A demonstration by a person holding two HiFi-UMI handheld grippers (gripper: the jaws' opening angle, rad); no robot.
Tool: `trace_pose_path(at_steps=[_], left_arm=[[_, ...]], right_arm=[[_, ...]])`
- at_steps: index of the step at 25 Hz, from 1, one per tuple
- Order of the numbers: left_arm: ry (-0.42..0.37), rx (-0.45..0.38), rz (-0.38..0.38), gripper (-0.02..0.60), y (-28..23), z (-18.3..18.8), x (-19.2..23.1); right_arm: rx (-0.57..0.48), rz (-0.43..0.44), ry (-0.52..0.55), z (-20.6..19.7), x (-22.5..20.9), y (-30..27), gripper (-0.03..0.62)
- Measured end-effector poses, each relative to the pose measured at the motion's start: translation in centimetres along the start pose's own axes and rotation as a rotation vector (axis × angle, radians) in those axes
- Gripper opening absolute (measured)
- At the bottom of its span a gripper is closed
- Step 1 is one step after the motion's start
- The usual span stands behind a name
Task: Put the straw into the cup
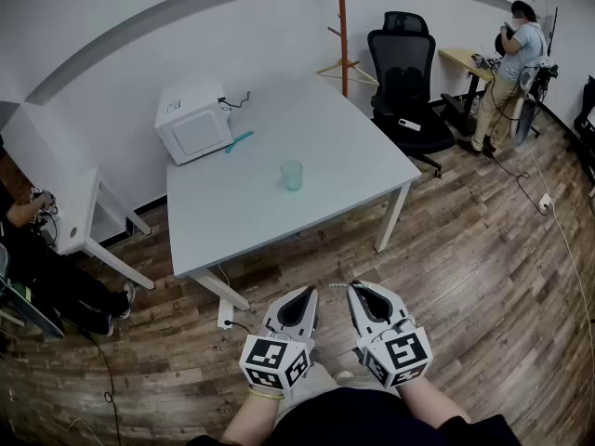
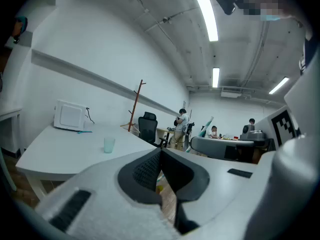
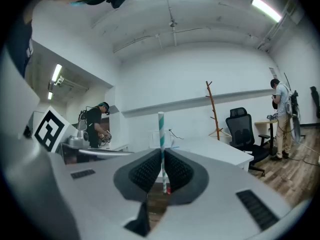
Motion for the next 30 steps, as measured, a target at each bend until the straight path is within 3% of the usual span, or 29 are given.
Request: trace_pose_path(at_steps=[12, 16, 21, 30], left_arm=[[0.039, -0.036, 0.019, 0.018, 0.6, 0.5, -0.6], [0.033, -0.018, 0.033, 0.018, 1.0, 0.0, -0.6], [0.086, 0.012, 0.038, 0.018, 1.3, -1.0, 0.1], [0.082, 0.036, 0.047, 0.018, 0.4, -1.0, 1.7]], right_arm=[[0.004, 0.013, -0.029, -0.1, -0.5, 0.7, 0.041], [0.005, 0.018, -0.027, -0.3, -0.3, 0.8, 0.041], [0.020, 0.033, -0.016, -0.3, 0.4, 0.6, 0.041], [0.016, 0.034, -0.045, 0.2, -0.4, -1.0, 0.041]])
Point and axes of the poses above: the fingertips, and each gripper's own axes: y backward along the fingers, x to its left, z out of its top, the point moved 3 cm from there along y, backward along the fingers, and after that the axes turned 11 degrees about -y, right-handed, at the moved point
